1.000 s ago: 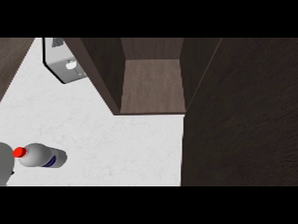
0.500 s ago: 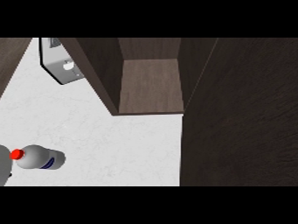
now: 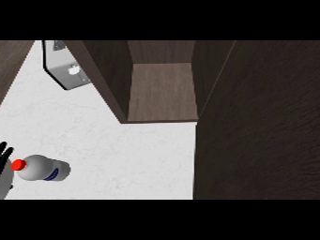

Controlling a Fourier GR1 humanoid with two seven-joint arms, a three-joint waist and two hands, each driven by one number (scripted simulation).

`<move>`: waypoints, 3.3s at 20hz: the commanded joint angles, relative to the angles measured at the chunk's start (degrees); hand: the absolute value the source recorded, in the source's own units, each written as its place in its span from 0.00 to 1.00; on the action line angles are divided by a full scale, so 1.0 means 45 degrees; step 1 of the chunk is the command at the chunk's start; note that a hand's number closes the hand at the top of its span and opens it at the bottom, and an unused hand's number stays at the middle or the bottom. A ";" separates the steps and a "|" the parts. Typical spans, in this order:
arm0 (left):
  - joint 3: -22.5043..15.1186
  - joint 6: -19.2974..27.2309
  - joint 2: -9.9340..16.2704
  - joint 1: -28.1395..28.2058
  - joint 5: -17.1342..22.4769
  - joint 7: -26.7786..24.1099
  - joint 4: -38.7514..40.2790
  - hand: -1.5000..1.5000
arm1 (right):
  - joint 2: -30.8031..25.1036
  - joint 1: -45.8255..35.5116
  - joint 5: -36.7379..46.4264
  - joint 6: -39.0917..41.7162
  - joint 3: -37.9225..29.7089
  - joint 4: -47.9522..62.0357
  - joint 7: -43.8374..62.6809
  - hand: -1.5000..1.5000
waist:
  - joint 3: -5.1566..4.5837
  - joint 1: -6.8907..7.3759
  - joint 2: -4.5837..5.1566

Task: Pick up the bottled water, place it into the cabinet and close the cabinet

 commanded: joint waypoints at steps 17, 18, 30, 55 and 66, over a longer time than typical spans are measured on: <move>0.0272 0.0353 0.0219 -0.3353 -0.2359 -0.3678 0.8281 0.00 | -0.0468 0.1754 -0.3057 0.0218 -0.0535 -0.2493 0.0287 0.00 | -0.0010 -0.0014 0.0017; 0.0446 0.0062 0.0295 -0.3129 -0.2167 -0.4090 0.8483 0.00 | -0.0590 0.2170 -0.3342 0.0662 -0.1000 -0.2238 -0.0106 0.00 | -0.0003 -0.0019 -0.0006; 0.0336 -0.1995 0.0368 -0.5556 -0.2031 -0.6548 1.2962 0.00 | -0.0894 0.2269 -0.3226 0.0623 -0.0835 -0.2018 -0.0634 0.00 | -0.0015 -0.0013 0.0039; 0.0679 -0.1031 -0.0753 -0.7247 -0.0880 -0.8365 1.3902 1.00 | -0.1027 0.3523 -0.3448 0.0799 -0.1530 -0.2324 -0.1634 0.00 | -0.0009 -0.0007 0.0015; -0.1112 0.0349 -0.2446 -0.6637 -0.1232 -0.6071 0.9743 1.00 | -0.1363 0.3485 -0.3847 0.0365 -0.1829 -0.2348 -0.1316 0.00 | 0.0027 0.0307 -0.0074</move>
